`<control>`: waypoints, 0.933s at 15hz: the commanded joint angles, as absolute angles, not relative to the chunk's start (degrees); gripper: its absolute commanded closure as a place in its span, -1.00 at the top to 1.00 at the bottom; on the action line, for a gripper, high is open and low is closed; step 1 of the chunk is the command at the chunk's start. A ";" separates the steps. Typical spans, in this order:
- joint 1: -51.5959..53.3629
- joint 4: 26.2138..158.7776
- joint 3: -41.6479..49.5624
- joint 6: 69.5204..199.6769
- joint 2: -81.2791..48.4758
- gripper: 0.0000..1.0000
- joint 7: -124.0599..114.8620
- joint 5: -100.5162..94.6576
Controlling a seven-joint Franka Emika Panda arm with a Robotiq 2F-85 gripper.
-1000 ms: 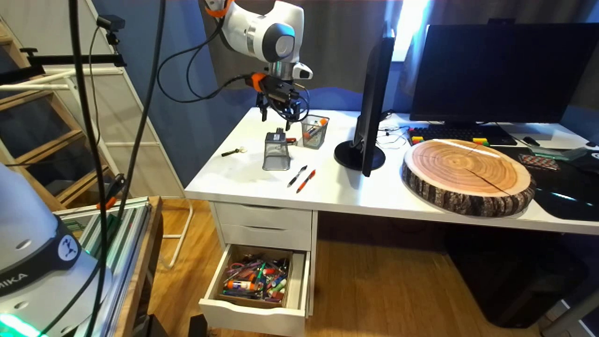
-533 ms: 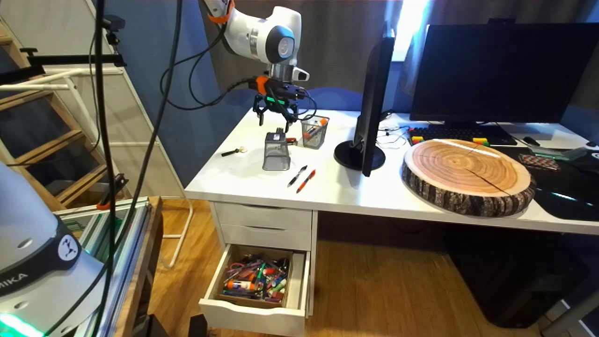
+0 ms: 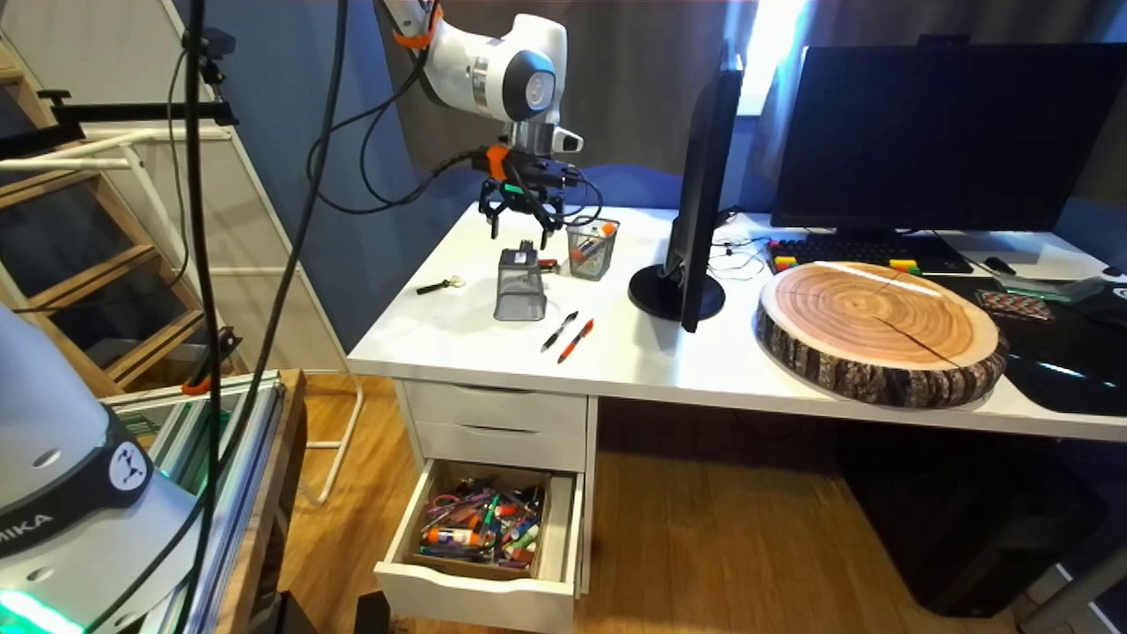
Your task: Remove the pens from the bin, then put the bin upright
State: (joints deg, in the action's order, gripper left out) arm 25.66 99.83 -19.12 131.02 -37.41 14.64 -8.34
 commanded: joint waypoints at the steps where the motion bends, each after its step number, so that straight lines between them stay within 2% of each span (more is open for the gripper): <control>1: 26.26 98.90 -19.27 132.31 -38.53 1.00 17.78 -11.17; 14: 26.25 98.61 -19.60 136.66 -41.38 1.00 21.92 -14.36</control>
